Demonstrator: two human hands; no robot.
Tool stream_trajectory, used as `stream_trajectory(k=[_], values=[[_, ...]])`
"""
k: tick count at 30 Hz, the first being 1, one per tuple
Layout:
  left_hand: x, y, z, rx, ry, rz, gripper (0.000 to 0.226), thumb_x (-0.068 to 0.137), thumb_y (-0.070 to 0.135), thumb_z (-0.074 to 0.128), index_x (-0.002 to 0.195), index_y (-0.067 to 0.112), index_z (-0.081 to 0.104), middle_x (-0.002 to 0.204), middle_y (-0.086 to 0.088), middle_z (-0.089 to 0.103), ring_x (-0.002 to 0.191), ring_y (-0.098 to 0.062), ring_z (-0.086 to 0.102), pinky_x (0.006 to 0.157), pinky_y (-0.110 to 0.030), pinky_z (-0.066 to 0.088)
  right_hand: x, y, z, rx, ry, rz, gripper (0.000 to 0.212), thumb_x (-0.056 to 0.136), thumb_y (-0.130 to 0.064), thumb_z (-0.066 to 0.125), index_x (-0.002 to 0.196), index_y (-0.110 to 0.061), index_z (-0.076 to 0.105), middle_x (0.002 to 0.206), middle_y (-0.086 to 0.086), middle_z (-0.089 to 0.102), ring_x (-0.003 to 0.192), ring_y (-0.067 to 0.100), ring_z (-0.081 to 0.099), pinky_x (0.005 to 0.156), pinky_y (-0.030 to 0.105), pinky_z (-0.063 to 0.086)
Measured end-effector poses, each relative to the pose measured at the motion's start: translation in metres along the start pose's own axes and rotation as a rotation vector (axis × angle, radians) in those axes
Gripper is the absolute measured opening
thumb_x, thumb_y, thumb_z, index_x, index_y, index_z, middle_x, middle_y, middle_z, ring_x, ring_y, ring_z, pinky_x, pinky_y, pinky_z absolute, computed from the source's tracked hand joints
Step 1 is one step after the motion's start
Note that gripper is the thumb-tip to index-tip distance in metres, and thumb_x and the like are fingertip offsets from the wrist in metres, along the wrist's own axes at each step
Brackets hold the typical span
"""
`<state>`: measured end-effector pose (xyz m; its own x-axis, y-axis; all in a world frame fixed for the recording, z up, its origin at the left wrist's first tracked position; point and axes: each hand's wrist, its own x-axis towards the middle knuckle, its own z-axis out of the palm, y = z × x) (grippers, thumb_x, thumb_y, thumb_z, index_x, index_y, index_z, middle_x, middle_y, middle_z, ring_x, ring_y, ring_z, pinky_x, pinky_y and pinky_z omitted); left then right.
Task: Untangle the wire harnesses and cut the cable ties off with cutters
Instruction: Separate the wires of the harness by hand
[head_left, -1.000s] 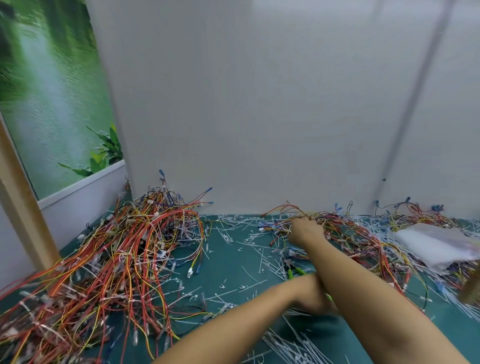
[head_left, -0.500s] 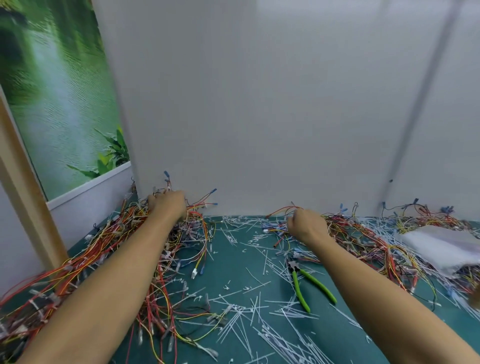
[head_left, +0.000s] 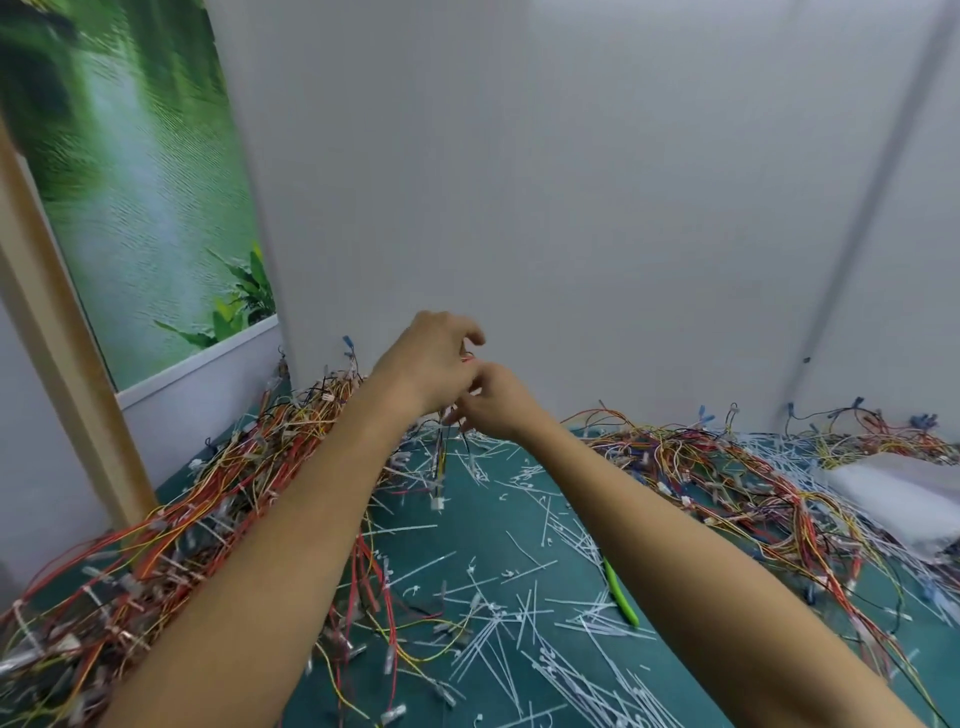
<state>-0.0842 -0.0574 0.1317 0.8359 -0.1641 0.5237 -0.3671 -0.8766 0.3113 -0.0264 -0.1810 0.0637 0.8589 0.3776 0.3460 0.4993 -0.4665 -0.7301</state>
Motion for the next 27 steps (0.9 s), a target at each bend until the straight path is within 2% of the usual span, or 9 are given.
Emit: stream_trajectory(k=[3,5,7,11,15,18,22,24,27], values=[[-0.006,0.001,-0.001,-0.251,-0.014,0.02,0.049,0.086,0.02,0.077,0.133,0.023,0.063,0.106,0.004,0.067,0.093,-0.011,0.064,0.084,-0.016,0.047,0.006,-0.005,-0.012,0.139,0.142,0.052,0.035,0.093,0.003,0.061,0.071,-0.024,0.066,0.057,-0.008,0.069,0.05,-0.001,0.066,0.053,0.025,0.055],[-0.011,-0.007,0.0,-0.403,-0.055,0.011,0.059,0.083,0.015,0.08,0.138,0.026,0.058,0.108,0.01,0.065,0.09,-0.001,0.063,0.078,-0.005,0.046,0.01,-0.003,-0.022,0.449,0.305,0.128,0.03,0.103,-0.01,0.057,0.076,-0.016,0.07,0.058,-0.007,0.071,0.054,0.003,0.069,0.053,0.023,0.057],[-0.017,-0.016,0.004,-0.484,-0.144,-0.063,0.063,0.082,0.015,0.081,0.139,0.025,0.055,0.11,0.011,0.064,0.087,-0.002,0.063,0.076,-0.009,0.05,0.013,-0.003,-0.029,0.768,0.38,0.226,0.027,0.106,-0.008,0.049,0.088,-0.004,0.068,0.066,0.004,0.073,0.06,0.013,0.074,0.055,0.026,0.059],[-0.034,-0.037,0.02,-0.118,-0.379,-0.211,0.027,0.085,0.036,0.078,0.104,0.021,0.067,0.094,0.003,0.068,0.082,-0.016,0.066,0.069,-0.028,0.05,0.015,-0.002,-0.036,1.015,0.303,0.393,0.021,0.105,-0.007,0.046,0.096,-0.003,0.064,0.072,0.011,0.076,0.067,0.021,0.077,0.054,0.027,0.059],[-0.048,-0.056,0.017,-0.063,-0.54,-0.274,0.04,0.1,0.045,0.057,0.079,0.016,0.074,0.065,0.006,0.072,0.051,-0.006,0.063,0.052,-0.022,0.044,0.013,0.008,-0.042,0.83,0.155,0.505,0.027,0.105,-0.022,0.052,0.096,-0.003,0.069,0.084,0.016,0.078,0.073,0.023,0.077,0.063,0.032,0.063],[-0.049,-0.053,0.0,-0.101,-0.375,-0.243,0.05,0.099,0.058,0.044,0.081,0.022,0.074,0.07,0.01,0.075,0.06,-0.001,0.068,0.065,-0.028,0.055,0.005,0.022,-0.039,0.465,0.13,0.526,0.034,0.104,-0.023,0.058,0.112,0.009,0.067,0.104,0.023,0.076,0.088,0.031,0.076,0.075,0.039,0.064],[-0.034,-0.023,-0.015,-0.052,0.059,-0.035,0.071,0.096,0.075,0.026,0.079,0.021,0.07,0.062,0.01,0.072,0.066,-0.005,0.07,0.075,-0.036,0.056,-0.015,0.014,-0.037,0.119,-0.513,0.505,0.039,0.101,-0.017,0.065,0.121,0.016,0.059,0.125,0.03,0.066,0.102,0.04,0.073,0.09,0.048,0.061],[-0.024,-0.005,-0.014,-0.068,0.081,-0.019,0.071,0.099,0.071,0.025,0.085,0.018,0.072,0.057,0.007,0.071,0.066,-0.006,0.07,0.076,-0.033,0.055,-0.019,0.0,-0.047,0.194,-0.668,0.441,0.038,0.102,-0.015,0.062,0.125,0.015,0.057,0.128,0.03,0.065,0.108,0.043,0.071,0.096,0.051,0.058],[-0.013,0.01,-0.012,-0.329,0.031,-0.111,0.063,0.105,0.056,0.031,0.088,0.01,0.071,0.052,-0.001,0.068,0.056,-0.008,0.068,0.065,-0.025,0.053,-0.02,-0.013,-0.068,0.698,-0.523,0.265,0.029,0.101,-0.001,0.049,0.129,0.005,0.056,0.129,0.027,0.064,0.118,0.043,0.063,0.108,0.053,0.048]])
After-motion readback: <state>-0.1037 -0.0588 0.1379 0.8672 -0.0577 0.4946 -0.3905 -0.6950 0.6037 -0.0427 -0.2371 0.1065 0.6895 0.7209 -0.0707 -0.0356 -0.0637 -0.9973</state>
